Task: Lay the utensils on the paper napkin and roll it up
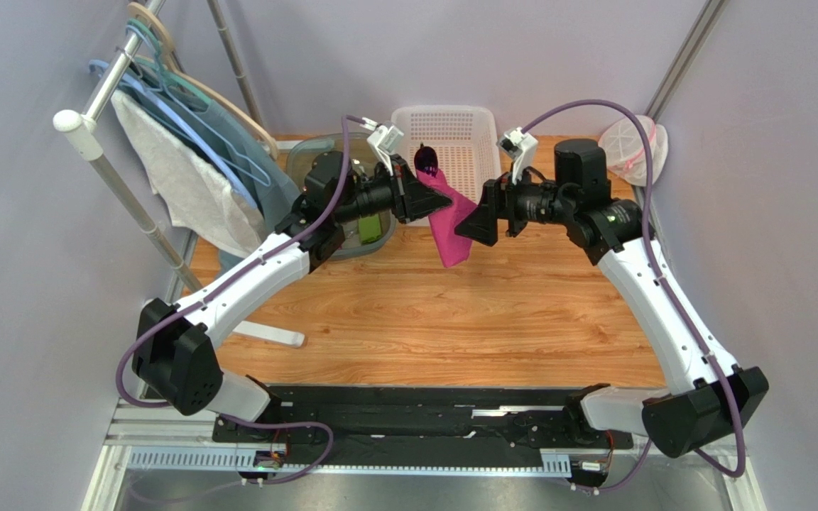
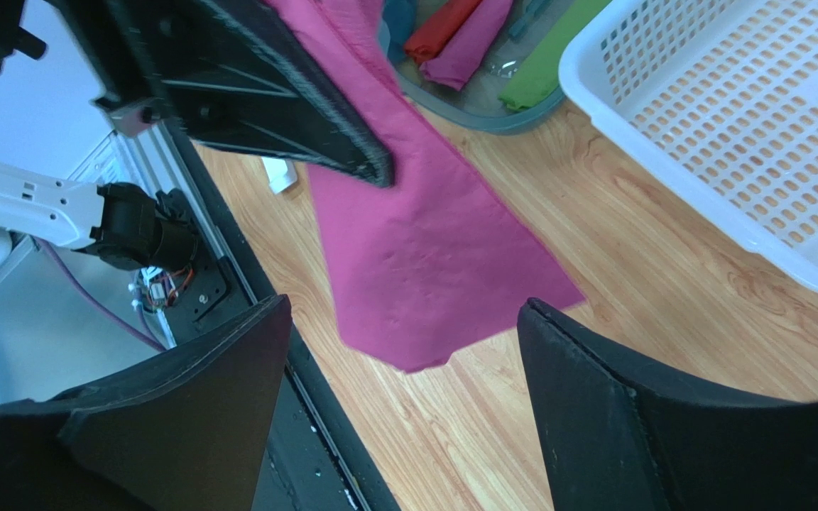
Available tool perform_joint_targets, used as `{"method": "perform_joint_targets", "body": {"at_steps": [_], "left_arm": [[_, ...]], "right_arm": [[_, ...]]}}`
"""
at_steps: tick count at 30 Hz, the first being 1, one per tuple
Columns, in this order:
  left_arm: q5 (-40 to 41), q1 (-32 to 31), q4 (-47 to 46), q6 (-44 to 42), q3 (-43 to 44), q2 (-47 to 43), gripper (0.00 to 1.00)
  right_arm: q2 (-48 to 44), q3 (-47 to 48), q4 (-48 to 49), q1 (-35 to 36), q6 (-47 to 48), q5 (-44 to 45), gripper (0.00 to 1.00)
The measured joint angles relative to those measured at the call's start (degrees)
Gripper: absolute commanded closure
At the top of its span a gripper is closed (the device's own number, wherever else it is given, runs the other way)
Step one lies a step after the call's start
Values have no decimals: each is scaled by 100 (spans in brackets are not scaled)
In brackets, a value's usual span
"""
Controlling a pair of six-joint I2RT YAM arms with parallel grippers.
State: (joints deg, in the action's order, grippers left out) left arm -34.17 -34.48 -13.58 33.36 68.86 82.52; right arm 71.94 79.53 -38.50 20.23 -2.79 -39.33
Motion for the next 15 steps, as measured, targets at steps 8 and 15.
{"method": "perform_joint_targets", "body": {"at_steps": [8, 15], "left_arm": [[-326, 0, -520, 404, -2, 0, 100], [-704, 2, -1110, 734, -28, 2, 100]], "right_arm": [[151, -133, 396, 175, -199, -562, 38], [151, -256, 651, 197, -439, -1088, 70]]}}
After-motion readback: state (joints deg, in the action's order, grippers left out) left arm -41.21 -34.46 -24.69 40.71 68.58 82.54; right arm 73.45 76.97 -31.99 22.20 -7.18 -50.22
